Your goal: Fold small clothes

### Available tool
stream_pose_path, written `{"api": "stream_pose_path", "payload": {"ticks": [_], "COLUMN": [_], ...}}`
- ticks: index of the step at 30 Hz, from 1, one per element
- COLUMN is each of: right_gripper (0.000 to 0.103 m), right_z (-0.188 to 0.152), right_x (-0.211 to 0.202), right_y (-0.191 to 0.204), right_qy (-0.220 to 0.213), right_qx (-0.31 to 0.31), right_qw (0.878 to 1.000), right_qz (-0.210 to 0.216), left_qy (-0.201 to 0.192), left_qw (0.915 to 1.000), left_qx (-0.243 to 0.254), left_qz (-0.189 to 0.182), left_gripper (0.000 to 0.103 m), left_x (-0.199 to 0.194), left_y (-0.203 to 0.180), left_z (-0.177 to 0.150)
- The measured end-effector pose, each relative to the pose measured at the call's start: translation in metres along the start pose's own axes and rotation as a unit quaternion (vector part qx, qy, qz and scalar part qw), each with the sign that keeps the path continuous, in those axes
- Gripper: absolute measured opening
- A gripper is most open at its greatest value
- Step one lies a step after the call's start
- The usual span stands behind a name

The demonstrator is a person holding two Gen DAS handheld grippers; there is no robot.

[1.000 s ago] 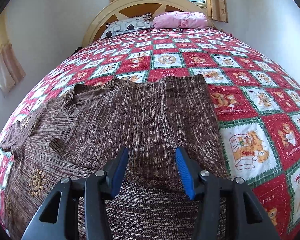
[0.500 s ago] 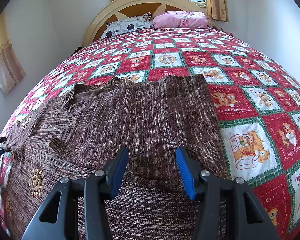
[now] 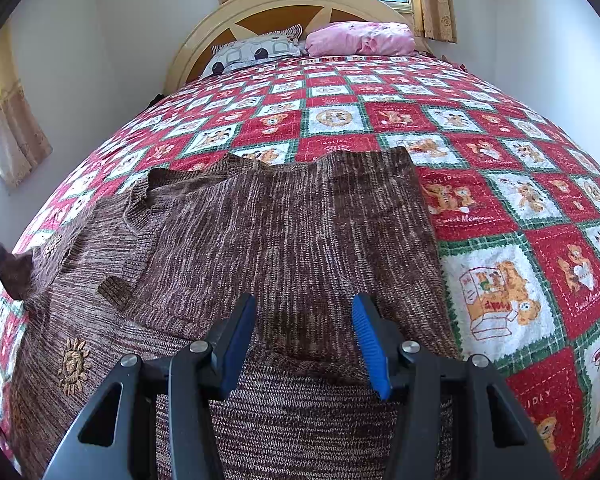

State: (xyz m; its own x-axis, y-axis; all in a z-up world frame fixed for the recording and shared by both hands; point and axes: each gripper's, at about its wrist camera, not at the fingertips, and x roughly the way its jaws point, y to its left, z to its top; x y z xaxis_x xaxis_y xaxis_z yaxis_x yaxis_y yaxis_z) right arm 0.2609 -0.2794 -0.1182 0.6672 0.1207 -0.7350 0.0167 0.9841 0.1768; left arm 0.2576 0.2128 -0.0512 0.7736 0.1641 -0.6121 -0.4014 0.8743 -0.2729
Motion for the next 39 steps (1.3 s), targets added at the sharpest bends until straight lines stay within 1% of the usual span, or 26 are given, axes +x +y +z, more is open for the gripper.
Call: {"api": "stream_pose_path", "payload": {"ticks": [2,3,6,7,8,9,11,13,15,17,19,21,22,23,24,25,27,30,32,33,34,35,36,37,38,39], "right_gripper": [0.052,0.052,0.052,0.052,0.052,0.052,0.052,0.052,0.052,0.052,0.052,0.052,0.052,0.052,0.052,0.052,0.052,0.052,0.052,0.052,0.052,0.052,0.052,0.052,0.052,0.052], "right_z": [0.0,0.0,0.0,0.0,0.0,-0.001,0.0,-0.001,0.0,0.0,0.0,0.0,0.0,0.0,-0.001,-0.001,-0.001,-0.001,-0.001,-0.001,-0.001,-0.001,-0.001,-0.001,-0.001,-0.001], "right_x": [0.0,0.0,0.0,0.0,0.001,0.001,0.001,0.001,0.001,0.001,0.001,0.001,0.001,0.0,0.0,0.001,0.0,0.001,0.0,0.0,0.0,0.0,0.0,-0.001,-0.001,-0.001], "right_y": [0.0,0.0,-0.001,-0.002,-0.002,-0.002,-0.002,-0.003,-0.003,-0.002,-0.003,-0.003,-0.003,-0.002,-0.002,-0.002,-0.002,0.001,0.002,0.001,0.002,0.002,0.002,0.002,0.003,0.003], "right_qy": [0.0,0.0,-0.001,-0.001,-0.001,-0.001,-0.001,-0.001,-0.001,-0.001,-0.001,-0.001,-0.001,-0.002,-0.002,-0.001,-0.002,-0.001,-0.002,-0.003,-0.002,-0.003,-0.003,-0.004,-0.004,-0.003], "right_qx": [0.0,0.0,0.002,0.003,0.003,0.004,0.003,0.003,0.003,0.003,0.003,0.004,0.004,0.004,0.004,0.003,0.001,-0.004,-0.004,-0.003,-0.003,-0.004,-0.005,-0.006,-0.007,-0.008], "right_qw": [1.0,1.0,1.0,1.0,1.0,1.0,1.0,1.0,1.0,1.0,1.0,1.0,1.0,1.0,1.0,1.0,1.0,1.0,1.0,1.0,1.0,1.0,1.0,1.0,1.0,1.0], "right_qz": [0.0,0.0,0.002,0.003,0.004,0.005,0.004,0.005,0.004,0.004,0.005,0.005,0.005,0.005,0.006,0.005,0.002,-0.003,-0.003,-0.002,-0.002,-0.003,-0.004,-0.005,-0.007,-0.007], "left_qy": [-0.011,-0.015,-0.017,-0.011,-0.006,0.005,0.026,0.05,0.078,0.081,0.075,0.073,0.061,0.049,0.038,0.041,0.055,0.075,0.107,0.128,0.129,0.121,0.113,0.108,0.112,0.117], "left_qw": [0.998,0.9949,0.9775,0.9675,0.9627,0.9533,0.9441,0.9397,0.9369,0.9398,0.9419,0.9445,0.9503,0.9552,0.9604,0.9637,0.9686,0.9783,0.9846,0.9867,0.9877,0.9891,0.9904,0.9911,0.9902,0.9896], "left_qx": [0.055,0.088,0.186,0.224,0.24,0.27,0.301,0.313,0.316,0.302,0.288,0.272,0.253,0.239,0.225,0.22,0.21,0.175,0.122,0.083,0.067,0.059,0.061,0.073,0.083,0.083], "left_qz": [-0.029,-0.048,-0.098,-0.117,-0.125,-0.135,-0.133,-0.128,-0.127,-0.138,-0.156,-0.169,-0.171,-0.167,-0.159,-0.146,-0.12,-0.081,-0.064,-0.056,-0.058,-0.06,-0.05,-0.028,-0.01,-0.007], "left_gripper": [0.008,0.008,0.008,0.008,0.008,0.008,0.008,0.008,0.015,0.016,0.032,0.088,0.097,0.1,0.1,0.1,0.1,0.099,0.099,0.098,0.096,0.096,0.096,0.096,0.096,0.096], "left_x": [-0.01,-0.016,-0.029,-0.033,-0.036,-0.037,-0.032,-0.024,-0.021,-0.026,-0.036,-0.046,-0.05,-0.053,-0.054,-0.051,-0.041,-0.022,-0.01,-0.001,0.0,-0.001,-0.001,0.0,0.004,0.007], "left_y": [-0.039,-0.063,-0.13,-0.155,-0.164,-0.181,-0.196,-0.203,-0.202,-0.193,-0.178,-0.167,-0.156,-0.149,-0.136,-0.128,-0.114,-0.087,-0.063,-0.049,-0.044,-0.041,-0.042,-0.045,-0.048,-0.048], "left_z": [-0.009,-0.017,-0.052,-0.073,-0.082,-0.103,-0.125,-0.137,-0.141,-0.135,-0.126,-0.122,-0.118,-0.12,-0.117,-0.114,-0.111,-0.107,-0.102,-0.1,-0.1,-0.098,-0.096,-0.094,-0.093,-0.093]}}
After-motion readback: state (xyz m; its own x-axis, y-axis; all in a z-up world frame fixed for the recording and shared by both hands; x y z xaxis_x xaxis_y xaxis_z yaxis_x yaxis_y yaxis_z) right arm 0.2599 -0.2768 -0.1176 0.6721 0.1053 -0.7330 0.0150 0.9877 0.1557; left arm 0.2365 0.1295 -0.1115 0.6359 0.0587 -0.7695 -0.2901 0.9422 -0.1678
